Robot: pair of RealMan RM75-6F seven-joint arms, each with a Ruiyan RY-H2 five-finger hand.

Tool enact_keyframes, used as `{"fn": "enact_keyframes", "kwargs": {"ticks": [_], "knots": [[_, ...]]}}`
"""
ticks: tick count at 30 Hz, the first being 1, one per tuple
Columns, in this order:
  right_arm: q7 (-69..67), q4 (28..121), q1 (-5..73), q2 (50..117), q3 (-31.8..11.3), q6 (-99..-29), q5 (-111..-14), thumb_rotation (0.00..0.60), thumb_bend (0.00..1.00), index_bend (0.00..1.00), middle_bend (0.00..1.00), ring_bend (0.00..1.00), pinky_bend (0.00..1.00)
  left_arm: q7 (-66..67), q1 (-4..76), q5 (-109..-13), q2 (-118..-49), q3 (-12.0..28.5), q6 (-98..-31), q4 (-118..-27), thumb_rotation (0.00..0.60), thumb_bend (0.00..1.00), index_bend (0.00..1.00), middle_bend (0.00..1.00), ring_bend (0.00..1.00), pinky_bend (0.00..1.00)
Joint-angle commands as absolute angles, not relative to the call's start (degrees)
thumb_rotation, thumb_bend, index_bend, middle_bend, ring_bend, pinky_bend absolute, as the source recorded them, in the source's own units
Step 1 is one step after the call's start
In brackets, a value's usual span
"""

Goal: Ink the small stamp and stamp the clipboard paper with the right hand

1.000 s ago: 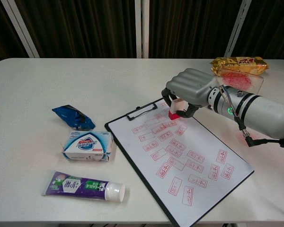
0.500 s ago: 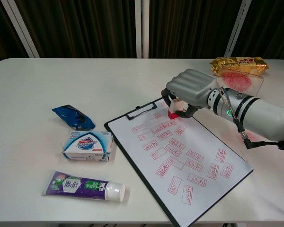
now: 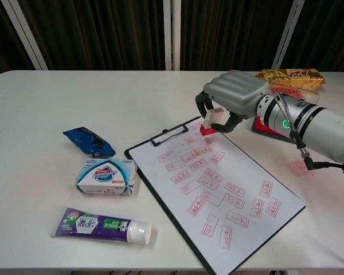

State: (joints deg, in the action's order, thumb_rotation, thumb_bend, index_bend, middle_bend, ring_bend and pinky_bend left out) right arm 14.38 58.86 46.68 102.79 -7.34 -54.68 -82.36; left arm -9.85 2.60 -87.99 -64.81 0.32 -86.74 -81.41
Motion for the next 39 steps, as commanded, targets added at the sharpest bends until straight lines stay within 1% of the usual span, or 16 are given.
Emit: {"fn": "enact_keyframes", "kwargs": {"ticks": [1, 6, 9, 12, 19, 26, 32, 39], "knots": [[13.63, 65.44, 44.85, 97.00, -8.31, -58.39, -83.00, 0.600, 0.38, 0.99, 0.83, 0.75, 0.90, -9.69, 2.70, -88.15, -64.89, 0.31, -86.71, -81.59, 0.600, 0.00, 0.17, 0.16, 0.16, 0.25], [13.46, 71.41, 42.36, 91.41, -7.26, -60.67, -83.50, 0.600, 0.38, 0.99, 0.82, 0.75, 0.90, -8.98, 2.96, -88.46, -65.05, 0.29, -86.55, -82.18, 0.600, 0.00, 0.17, 0.16, 0.16, 0.25], [13.67, 74.17, 40.64, 88.14, -5.02, -60.81, -84.25, 0.600, 0.38, 0.99, 0.82, 0.75, 0.90, -8.33, 3.11, -88.71, -65.14, 0.24, -86.47, -82.75, 0.600, 0.00, 0.17, 0.16, 0.16, 0.25], [13.34, 75.75, 38.22, 85.11, -1.78, -61.58, -85.74, 0.600, 0.38, 0.99, 0.82, 0.75, 0.90, -7.62, 3.21, -89.01, -65.22, 0.12, -86.46, -83.37, 0.600, 0.00, 0.17, 0.16, 0.16, 0.25], [12.93, 75.03, 32.62, 81.40, 3.58, -64.09, -87.33, 0.600, 0.38, 0.98, 0.82, 0.75, 0.90, -6.73, 3.46, -89.19, -65.48, -0.14, -85.91, -84.02, 0.600, 0.00, 0.17, 0.16, 0.16, 0.25], [12.76, 72.36, 29.48, 82.05, 5.83, -65.11, -88.57, 0.600, 0.37, 0.96, 0.81, 0.75, 0.90, -6.53, 3.67, -89.50, -65.87, -0.18, -85.90, -84.13, 0.600, 0.00, 0.17, 0.16, 0.16, 0.25], [11.08, 67.17, 28.13, 85.89, 4.84, -66.66, -89.03, 0.600, 0.37, 0.93, 0.78, 0.75, 0.90, -6.81, 3.41, -89.51, -65.97, -0.33, -86.26, -83.80, 0.600, 0.00, 0.17, 0.17, 0.16, 0.25], [10.69, 63.10, 28.51, 89.00, 4.50, -64.19, -89.17, 0.600, 0.36, 0.92, 0.78, 0.75, 0.90, -7.10, 3.10, -89.32, -65.84, -0.44, -86.49, -83.51, 0.600, 0.00, 0.17, 0.17, 0.16, 0.25]]}}
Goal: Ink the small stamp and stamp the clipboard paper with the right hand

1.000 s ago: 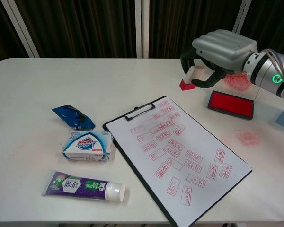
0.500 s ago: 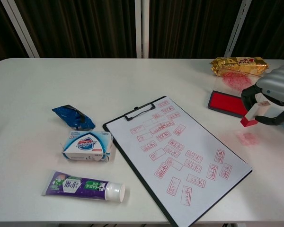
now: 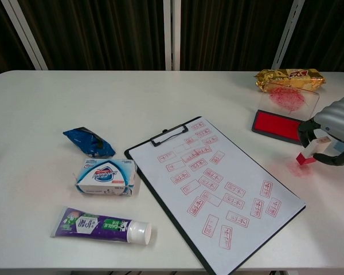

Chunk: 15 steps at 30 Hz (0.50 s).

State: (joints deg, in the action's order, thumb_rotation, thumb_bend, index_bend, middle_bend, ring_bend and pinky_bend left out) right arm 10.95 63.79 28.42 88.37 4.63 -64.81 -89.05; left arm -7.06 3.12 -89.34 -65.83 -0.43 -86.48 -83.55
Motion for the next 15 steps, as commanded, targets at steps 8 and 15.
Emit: {"fn": "enact_keyframes", "kwargs": {"ticks": [8, 15], "knots": [[9.68, 61.51, 28.35, 89.88, 4.22, -64.01, -89.93, 0.600, 0.35, 0.88, 0.75, 0.75, 0.90, -7.46, 3.19, -89.14, -66.01, -0.38, -86.25, -83.17, 0.600, 0.00, 0.17, 0.16, 0.16, 0.25], [9.42, 61.50, 28.33, 89.77, 4.18, -63.04, -90.05, 0.600, 0.33, 0.81, 0.69, 0.75, 0.90, -7.53, 3.26, -89.13, -66.15, -0.40, -86.12, -82.93, 0.600, 0.00, 0.17, 0.17, 0.16, 0.25]]}}
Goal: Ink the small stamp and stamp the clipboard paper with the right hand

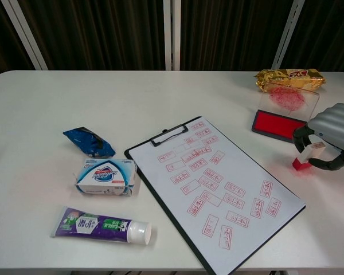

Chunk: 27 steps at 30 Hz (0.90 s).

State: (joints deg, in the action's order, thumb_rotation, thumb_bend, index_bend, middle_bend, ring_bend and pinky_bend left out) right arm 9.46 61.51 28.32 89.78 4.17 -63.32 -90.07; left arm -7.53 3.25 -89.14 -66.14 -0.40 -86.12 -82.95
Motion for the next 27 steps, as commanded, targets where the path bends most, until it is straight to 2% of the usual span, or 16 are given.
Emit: {"fn": "enact_keyframes", "kwargs": {"ticks": [1, 9, 18, 27], "knots": [[9.40, 61.54, 28.35, 89.75, 4.18, -62.75, -90.01, 0.600, 0.33, 0.80, 0.68, 0.75, 0.90, -7.55, 3.24, -89.11, -66.14, -0.40, -86.12, -82.91, 0.600, 0.00, 0.17, 0.16, 0.16, 0.25], [9.33, 61.59, 28.42, 89.86, 3.86, -62.41, -90.29, 0.600, 0.30, 0.70, 0.59, 0.74, 0.90, -7.67, 3.26, -89.11, -66.10, -0.34, -86.21, -82.81, 0.600, 0.00, 0.16, 0.17, 0.16, 0.25], [9.75, 62.27, 28.57, 89.54, 3.69, -61.63, -90.35, 0.600, 0.28, 0.65, 0.54, 0.73, 0.90, -7.87, 3.28, -89.00, -66.00, -0.37, -86.04, -82.87, 0.600, 0.00, 0.16, 0.17, 0.16, 0.25], [9.67, 62.82, 28.48, 89.14, 3.61, -61.36, -90.42, 0.600, 0.26, 0.56, 0.43, 0.72, 0.90, -7.69, 3.41, -89.08, -65.91, -0.35, -85.94, -83.07, 0.600, 0.00, 0.16, 0.16, 0.16, 0.25]]}}
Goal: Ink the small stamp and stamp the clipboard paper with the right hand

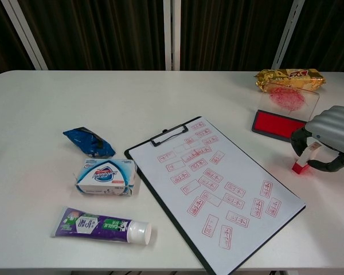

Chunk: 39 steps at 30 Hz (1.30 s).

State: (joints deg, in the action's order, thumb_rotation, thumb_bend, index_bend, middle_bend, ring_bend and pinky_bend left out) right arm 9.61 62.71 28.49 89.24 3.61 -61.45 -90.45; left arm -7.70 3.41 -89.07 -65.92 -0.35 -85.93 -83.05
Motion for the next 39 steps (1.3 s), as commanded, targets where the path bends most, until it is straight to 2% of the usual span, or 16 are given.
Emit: {"fn": "enact_keyframes", "kwargs": {"ticks": [1, 8, 13, 19, 21, 27, 28, 29, 31, 33, 34, 35, 37, 39], "knots": [[9.72, 62.96, 28.47, 89.03, 3.62, -61.26, -90.39, 0.600, 0.25, 0.55, 0.43, 0.72, 0.90, -7.69, 3.40, -89.06, -65.89, -0.35, -85.96, -83.10, 0.600, 0.00, 0.16, 0.16, 0.16, 0.25], [10.02, 63.78, 28.42, 88.44, 3.63, -60.60, -90.12, 0.600, 0.23, 0.49, 0.37, 0.72, 0.90, -7.59, 3.38, -89.06, -65.83, -0.36, -85.99, -83.21, 0.600, 0.00, 0.16, 0.17, 0.16, 0.25], [10.17, 64.35, 28.43, 87.98, 3.58, -60.30, -90.03, 0.600, 0.21, 0.32, 0.29, 0.72, 0.90, -7.61, 3.40, -89.03, -65.88, -0.35, -85.96, -83.15, 0.600, 0.00, 0.16, 0.16, 0.16, 0.25], [10.24, 65.06, 28.24, 87.50, 3.51, -60.81, -90.25, 0.600, 0.19, 0.08, 0.18, 0.72, 0.90, -7.66, 3.36, -89.00, -65.93, -0.38, -85.99, -83.06, 0.600, 0.00, 0.16, 0.17, 0.16, 0.25], [10.26, 65.61, 28.18, 87.02, 3.49, -61.10, -90.39, 0.600, 0.18, 0.03, 0.16, 0.72, 0.90, -7.68, 3.32, -89.02, -65.89, -0.37, -86.07, -83.08, 0.600, 0.00, 0.16, 0.17, 0.16, 0.25], [11.86, 72.78, 26.85, 80.82, 4.03, -64.19, -91.36, 0.600, 0.12, 0.00, 0.13, 0.71, 0.90, -7.62, 3.11, -88.99, -65.59, -0.34, -86.45, -83.26, 0.600, 0.00, 0.16, 0.16, 0.16, 0.26], [12.13, 74.30, 26.31, 79.53, 4.06, -65.19, -91.38, 0.600, 0.11, 0.00, 0.12, 0.70, 0.90, -7.62, 3.07, -88.98, -65.57, -0.32, -86.53, -83.29, 0.600, 0.00, 0.16, 0.16, 0.16, 0.26], [12.49, 75.82, 25.69, 78.17, 4.06, -66.40, -91.44, 0.600, 0.09, 0.00, 0.11, 0.63, 0.88, -7.60, 3.04, -88.98, -65.54, -0.30, -86.63, -83.32, 0.600, 0.00, 0.16, 0.16, 0.16, 0.26], [13.37, 79.47, 23.72, 75.07, 3.92, -70.32, -91.68, 0.600, 0.07, 0.00, 0.08, 0.50, 0.82, -7.54, 2.96, -88.99, -65.53, -0.24, -86.84, -83.39, 0.600, 0.00, 0.16, 0.16, 0.16, 0.26], [13.49, 82.68, 21.52, 72.52, 3.84, -74.58, -92.07, 0.600, 0.06, 0.00, 0.04, 0.30, 0.61, -7.41, 2.92, -89.03, -65.50, -0.20, -87.02, -83.53, 0.600, 0.00, 0.16, 0.17, 0.16, 0.26], [13.49, 84.71, 19.81, 70.99, 3.76, -77.80, -92.33, 0.600, 0.06, 0.00, 0.03, 0.24, 0.52, -7.29, 2.90, -89.08, -65.44, -0.15, -87.16, -83.68, 0.600, 0.00, 0.16, 0.17, 0.16, 0.26], [13.25, 86.19, 18.42, 69.99, 3.70, -80.27, -92.48, 0.600, 0.06, 0.00, 0.01, 0.13, 0.36, -7.18, 2.88, -89.12, -65.38, -0.10, -87.29, -83.82, 0.600, 0.00, 0.16, 0.16, 0.16, 0.26], [12.46, 89.62, 15.22, 67.60, 3.70, -84.88, -91.87, 0.600, 0.06, 0.00, 0.00, 0.03, 0.17, -6.83, 2.89, -89.21, -65.19, 0.05, -87.57, -84.17, 0.600, 0.00, 0.16, 0.16, 0.16, 0.26], [12.53, 92.36, 12.59, 65.78, 3.36, -88.12, -90.35, 0.600, 0.07, 0.00, 0.00, 0.00, 0.01, -6.45, 2.91, -89.25, -64.97, 0.19, -87.78, -84.50, 0.600, 0.00, 0.16, 0.17, 0.16, 0.26]]}}
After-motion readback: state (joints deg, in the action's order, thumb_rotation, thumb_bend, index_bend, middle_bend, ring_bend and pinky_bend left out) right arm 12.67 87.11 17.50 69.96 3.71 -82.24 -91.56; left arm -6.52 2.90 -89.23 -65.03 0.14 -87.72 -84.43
